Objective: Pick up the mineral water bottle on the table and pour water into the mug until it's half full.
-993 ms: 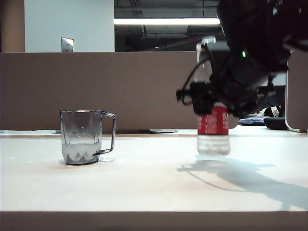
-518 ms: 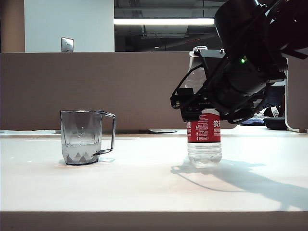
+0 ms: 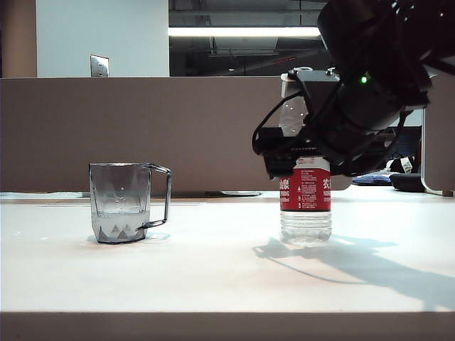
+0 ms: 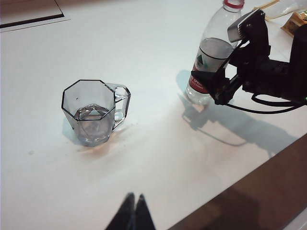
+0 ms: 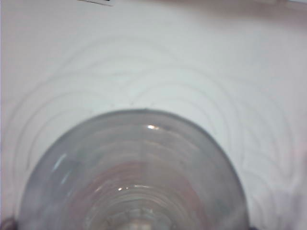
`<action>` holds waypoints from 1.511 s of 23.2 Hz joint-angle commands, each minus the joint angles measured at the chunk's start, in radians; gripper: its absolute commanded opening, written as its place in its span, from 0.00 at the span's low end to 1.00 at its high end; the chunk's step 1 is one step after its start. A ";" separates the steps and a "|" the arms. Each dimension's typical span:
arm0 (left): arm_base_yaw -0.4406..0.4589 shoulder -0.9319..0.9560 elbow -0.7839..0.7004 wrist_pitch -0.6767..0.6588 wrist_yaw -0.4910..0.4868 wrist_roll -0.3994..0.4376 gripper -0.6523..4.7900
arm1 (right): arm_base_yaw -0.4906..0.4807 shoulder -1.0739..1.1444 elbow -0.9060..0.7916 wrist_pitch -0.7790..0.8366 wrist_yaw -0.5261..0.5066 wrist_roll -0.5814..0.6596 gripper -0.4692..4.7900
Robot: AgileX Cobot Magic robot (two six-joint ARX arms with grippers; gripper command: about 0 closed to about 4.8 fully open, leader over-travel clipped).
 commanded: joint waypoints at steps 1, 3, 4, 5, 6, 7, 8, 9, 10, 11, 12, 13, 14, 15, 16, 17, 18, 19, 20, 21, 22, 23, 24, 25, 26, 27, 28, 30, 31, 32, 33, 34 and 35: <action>-0.001 -0.002 0.005 0.006 0.004 0.004 0.11 | 0.001 -0.047 0.004 -0.070 0.006 -0.004 0.93; -0.001 -0.002 0.005 0.006 0.004 0.004 0.11 | 0.001 -0.090 0.004 -0.141 0.006 -0.004 0.93; -0.001 -0.002 0.005 0.006 0.004 0.003 0.11 | 0.001 -0.115 0.004 -0.183 0.006 -0.004 0.93; -0.001 -0.002 0.005 0.006 0.004 0.004 0.11 | 0.000 -0.130 0.004 -0.203 0.006 -0.004 0.93; -0.001 -0.002 0.005 0.005 0.005 0.003 0.11 | 0.001 -0.142 0.004 -0.217 0.006 -0.004 0.93; -0.001 -0.002 0.005 0.005 0.005 0.003 0.11 | 0.001 -0.159 0.004 -0.240 0.006 -0.004 0.93; -0.001 -0.002 0.005 0.006 0.005 0.003 0.11 | 0.001 -0.169 0.004 -0.253 0.005 -0.004 0.93; -0.001 -0.002 0.005 0.006 0.005 0.003 0.11 | 0.001 -0.181 0.004 -0.274 0.004 -0.004 0.93; -0.001 -0.002 0.005 0.006 0.005 0.003 0.11 | 0.001 -0.190 0.004 -0.293 0.004 -0.003 0.93; -0.001 -0.002 0.005 0.006 0.004 0.003 0.11 | 0.001 -0.197 0.004 -0.307 0.004 -0.003 0.93; -0.001 -0.002 0.005 0.006 0.004 0.004 0.11 | 0.001 -0.208 0.004 -0.326 0.004 -0.003 0.93; -0.001 -0.002 0.005 0.006 0.004 0.004 0.11 | 0.001 -0.219 0.003 -0.340 0.004 -0.003 0.93; -0.001 -0.002 0.005 0.006 0.004 0.004 0.11 | 0.001 -0.231 0.004 -0.357 0.003 -0.003 0.93; -0.001 -0.002 0.005 0.006 0.004 0.004 0.11 | 0.001 -0.247 0.003 -0.375 0.003 -0.003 0.93; -0.001 -0.002 0.005 0.006 0.004 0.004 0.11 | 0.001 -0.267 0.004 -0.395 0.003 -0.003 0.93; -0.001 -0.002 0.005 0.007 0.004 0.004 0.11 | 0.002 -0.302 0.004 -0.431 0.003 -0.003 0.93; -0.001 -0.002 0.005 0.007 0.004 0.004 0.11 | 0.002 -0.326 0.004 -0.454 0.003 -0.003 0.93; -0.001 -0.002 0.005 0.007 0.004 0.004 0.11 | 0.002 -0.366 0.004 -0.489 0.003 -0.003 0.93; -0.001 -0.002 0.005 0.007 0.005 0.004 0.11 | 0.002 -0.388 0.004 -0.506 0.002 -0.003 0.93; -0.001 -0.002 0.005 0.006 0.005 0.004 0.11 | 0.002 -0.410 0.004 -0.523 0.002 -0.003 0.93; -0.001 -0.002 0.005 0.006 0.005 0.004 0.11 | 0.002 -0.441 0.004 -0.547 -0.002 -0.003 0.93; -0.001 -0.002 0.005 0.006 0.005 0.003 0.11 | 0.004 -0.494 0.004 -0.591 -0.013 0.006 0.93; -0.001 -0.002 0.005 0.005 0.005 0.002 0.11 | 0.009 -0.531 0.004 -0.621 -0.026 0.008 0.92; -0.001 -0.002 0.005 0.009 0.005 -0.005 0.11 | 0.009 -0.597 0.004 -0.678 -0.053 0.021 0.87; -0.001 -0.002 0.005 0.012 0.005 -0.008 0.11 | 0.010 -0.639 0.004 -0.713 -0.074 0.036 0.84; -0.001 -0.001 0.005 0.019 0.004 -0.008 0.11 | 0.010 -0.681 0.004 -0.748 -0.104 0.049 0.82; -0.002 -0.002 -0.001 0.042 -0.001 -0.007 0.11 | 0.010 -0.754 0.004 -0.804 -0.156 0.081 0.75; -0.007 -0.030 -0.028 0.122 -0.053 -0.006 0.11 | 0.010 -0.893 0.004 -0.889 -0.238 0.102 0.61; -0.011 -0.041 -0.041 0.154 -0.071 0.000 0.11 | 0.010 -0.931 0.004 -0.901 -0.265 0.103 0.57; -0.015 -0.062 -0.068 0.216 -0.096 0.018 0.11 | 0.010 -1.007 0.004 -0.920 -0.301 0.103 0.51; -0.015 -0.074 -0.082 0.240 -0.106 0.024 0.11 | 0.010 -1.043 0.004 -0.922 -0.310 0.103 0.48; -0.015 -0.091 -0.115 0.281 -0.111 0.023 0.11 | 0.008 -1.115 0.004 -0.932 -0.307 0.103 0.48; -0.015 -0.098 -0.130 0.289 -0.109 0.023 0.11 | 0.006 -1.154 0.004 -0.942 -0.307 0.102 0.48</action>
